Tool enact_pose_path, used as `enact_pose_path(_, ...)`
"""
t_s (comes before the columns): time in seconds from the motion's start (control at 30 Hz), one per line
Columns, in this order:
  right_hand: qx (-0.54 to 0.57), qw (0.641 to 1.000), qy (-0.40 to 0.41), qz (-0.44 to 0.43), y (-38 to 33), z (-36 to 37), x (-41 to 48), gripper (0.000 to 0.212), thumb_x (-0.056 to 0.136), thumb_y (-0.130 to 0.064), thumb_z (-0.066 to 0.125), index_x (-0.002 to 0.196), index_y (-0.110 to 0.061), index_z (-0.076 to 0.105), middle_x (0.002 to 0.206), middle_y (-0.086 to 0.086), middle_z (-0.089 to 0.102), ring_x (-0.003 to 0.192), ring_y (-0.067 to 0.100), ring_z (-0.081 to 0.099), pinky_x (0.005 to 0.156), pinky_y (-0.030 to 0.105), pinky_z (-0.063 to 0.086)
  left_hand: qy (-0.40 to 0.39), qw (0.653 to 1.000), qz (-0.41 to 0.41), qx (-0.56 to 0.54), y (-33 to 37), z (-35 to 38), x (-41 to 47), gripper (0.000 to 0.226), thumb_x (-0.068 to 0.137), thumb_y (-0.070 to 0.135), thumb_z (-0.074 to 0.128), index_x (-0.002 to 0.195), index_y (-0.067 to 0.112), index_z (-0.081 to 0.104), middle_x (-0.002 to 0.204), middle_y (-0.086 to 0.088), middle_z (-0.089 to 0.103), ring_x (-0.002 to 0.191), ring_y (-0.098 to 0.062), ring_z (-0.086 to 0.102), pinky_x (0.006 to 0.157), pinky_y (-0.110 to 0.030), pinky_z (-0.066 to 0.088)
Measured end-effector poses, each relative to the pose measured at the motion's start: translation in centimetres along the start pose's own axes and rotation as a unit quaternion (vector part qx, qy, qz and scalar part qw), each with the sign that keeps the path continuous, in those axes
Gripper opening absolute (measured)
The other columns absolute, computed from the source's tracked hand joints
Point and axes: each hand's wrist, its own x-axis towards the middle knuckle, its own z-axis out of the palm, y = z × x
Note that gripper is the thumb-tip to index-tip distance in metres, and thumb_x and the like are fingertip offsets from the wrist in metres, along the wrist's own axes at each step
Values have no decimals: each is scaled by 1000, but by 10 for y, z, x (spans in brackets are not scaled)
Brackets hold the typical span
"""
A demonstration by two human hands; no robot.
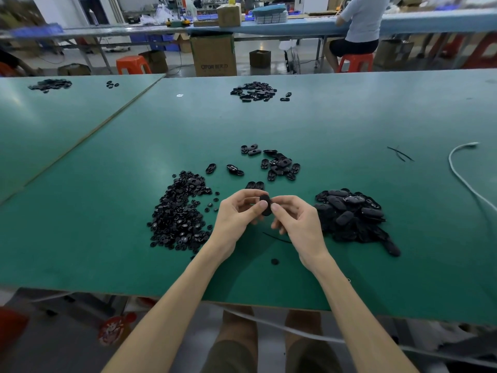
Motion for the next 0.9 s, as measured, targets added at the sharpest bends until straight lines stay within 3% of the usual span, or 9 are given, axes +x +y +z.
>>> enact_pose_path(0.17,-22,999,-29,0,1,-1,-1,12,96,-10,73,106,-16,74,94,0,80,75,18,74,60,25,53,14,999,5,-30,0,-2,-1,23,91,11,76,115,10,74,88,-8,70,70,-15,63,70,-25,54)
enact_pose_path(0.53,9,1000,-3,-6,0,-2,-1,7,96,-7,72,100,-13,74,86,0,78,67,14,69,58,24,52,-4,1000,-2,-27,0,-2,-1,20,90,11,77,108,7,70,93,-10,74,77,-21,67,74,-30,56)
enact_pose_path(0.9,13,1000,10,-5,0,-1,0,8,97,-5,71,102,-9,75,82,0,77,65,11,66,58,22,51,-25,999,-9,-22,2,-4,-3,22,89,9,78,111,11,74,93,-10,75,77,-18,65,79,-25,55)
